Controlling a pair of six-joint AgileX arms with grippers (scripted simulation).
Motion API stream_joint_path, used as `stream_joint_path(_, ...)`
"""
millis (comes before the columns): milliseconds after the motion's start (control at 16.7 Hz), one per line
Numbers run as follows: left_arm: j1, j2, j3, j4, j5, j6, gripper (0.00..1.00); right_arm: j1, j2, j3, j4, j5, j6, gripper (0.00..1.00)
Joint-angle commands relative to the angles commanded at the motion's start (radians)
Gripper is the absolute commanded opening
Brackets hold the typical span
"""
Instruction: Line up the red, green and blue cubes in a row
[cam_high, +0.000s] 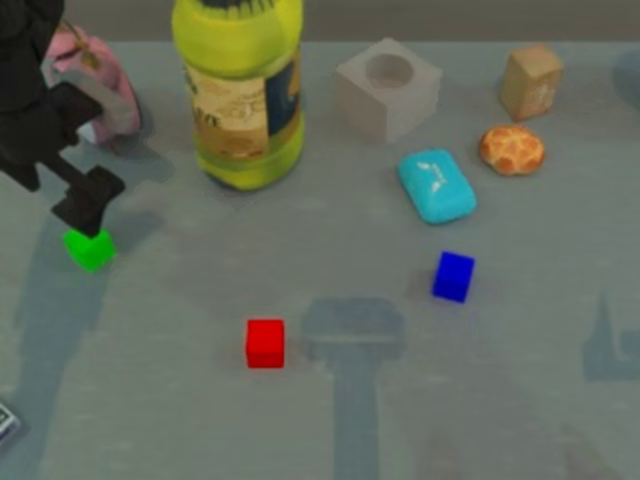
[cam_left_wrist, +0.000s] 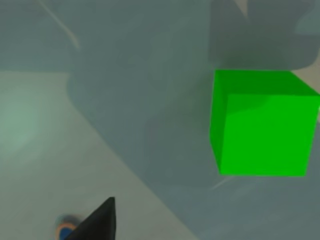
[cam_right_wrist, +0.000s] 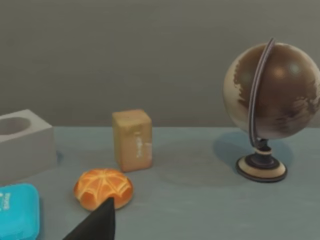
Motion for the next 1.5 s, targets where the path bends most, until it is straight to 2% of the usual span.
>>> stream_joint_path(420, 0.005, 0.013, 0.009, -0.002, 0.0, 0.004, 1.0, -0.002, -0.009, -0.008, 0.007, -0.003, -0.002, 1.0)
stream_joint_path(960, 0.001, 0.102, -0.155, 0.256, 0.001, 0.005, 1.0, -0.002, -0.009, -0.008, 0.007, -0.003, -0.002, 1.0)
stream_joint_path(1260, 0.001, 0.107, -0.163, 0.267, 0.001, 0.005, 1.0, -0.002, -0.009, -0.008, 0.007, -0.003, -0.002, 1.0)
stream_joint_path(1500, 0.001, 0.107, -0.163, 0.267, 0.001, 0.005, 0.7, -0.002, -0.009, -0.008, 0.007, -0.003, -0.002, 1.0)
